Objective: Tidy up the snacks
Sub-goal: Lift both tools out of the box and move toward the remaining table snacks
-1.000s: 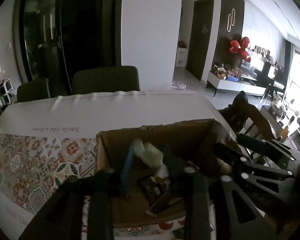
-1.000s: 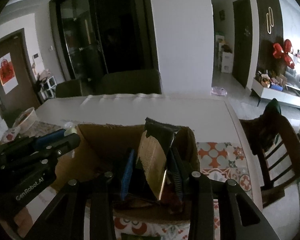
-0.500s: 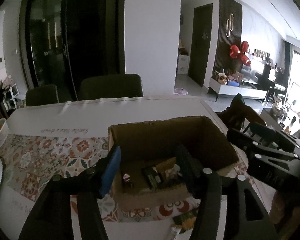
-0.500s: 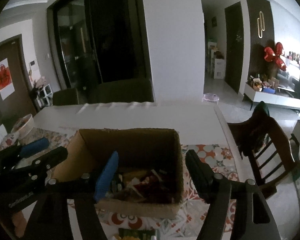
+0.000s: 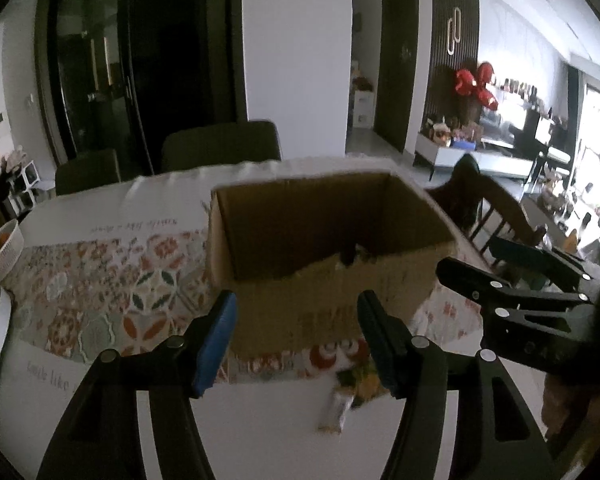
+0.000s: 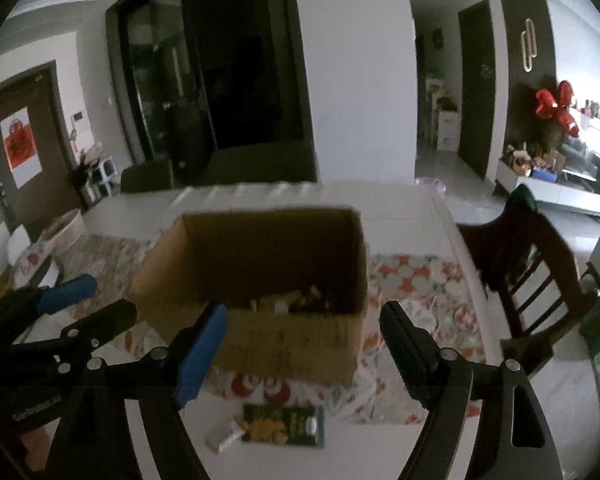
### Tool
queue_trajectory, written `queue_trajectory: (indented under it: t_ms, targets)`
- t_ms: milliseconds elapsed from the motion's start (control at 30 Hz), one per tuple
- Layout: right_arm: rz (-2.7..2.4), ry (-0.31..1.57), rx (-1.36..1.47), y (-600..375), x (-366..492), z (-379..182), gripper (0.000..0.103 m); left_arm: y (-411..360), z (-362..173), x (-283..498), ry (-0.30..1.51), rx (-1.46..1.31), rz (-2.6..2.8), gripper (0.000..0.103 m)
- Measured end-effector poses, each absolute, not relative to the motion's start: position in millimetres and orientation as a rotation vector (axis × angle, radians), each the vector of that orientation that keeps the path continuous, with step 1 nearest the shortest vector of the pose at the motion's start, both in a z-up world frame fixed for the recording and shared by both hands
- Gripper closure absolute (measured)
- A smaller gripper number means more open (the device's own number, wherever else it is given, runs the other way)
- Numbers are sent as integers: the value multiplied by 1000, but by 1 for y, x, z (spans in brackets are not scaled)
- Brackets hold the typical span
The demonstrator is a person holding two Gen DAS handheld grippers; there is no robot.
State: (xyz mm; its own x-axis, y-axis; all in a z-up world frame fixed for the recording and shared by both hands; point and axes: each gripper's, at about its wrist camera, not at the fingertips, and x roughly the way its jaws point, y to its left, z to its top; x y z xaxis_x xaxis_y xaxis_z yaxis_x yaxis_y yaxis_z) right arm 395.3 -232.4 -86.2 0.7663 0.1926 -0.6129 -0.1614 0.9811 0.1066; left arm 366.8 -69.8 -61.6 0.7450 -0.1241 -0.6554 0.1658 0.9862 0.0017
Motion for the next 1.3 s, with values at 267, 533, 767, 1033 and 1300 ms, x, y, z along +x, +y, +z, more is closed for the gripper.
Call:
queue_trajectory:
  t_ms: [267,533,767,1033,1300]
  targets:
    - [240,800,15,-233,388,-135,24,-79,-104,349,815,83,-171,42]
    - [378,875,-153,-219,384,-171,24,-92,-142,334,888,113,-165,43]
    - [502,926,-276,-209,390,-197,24,-98,-170,335,948,99,-152,47]
    - [625,940,-416,-199,400,-217,24,-100,-187,346,972,96,-126,50]
    - [693,923,-478,-192,409,-223,24,-100,-200,354,998,69,-128,58]
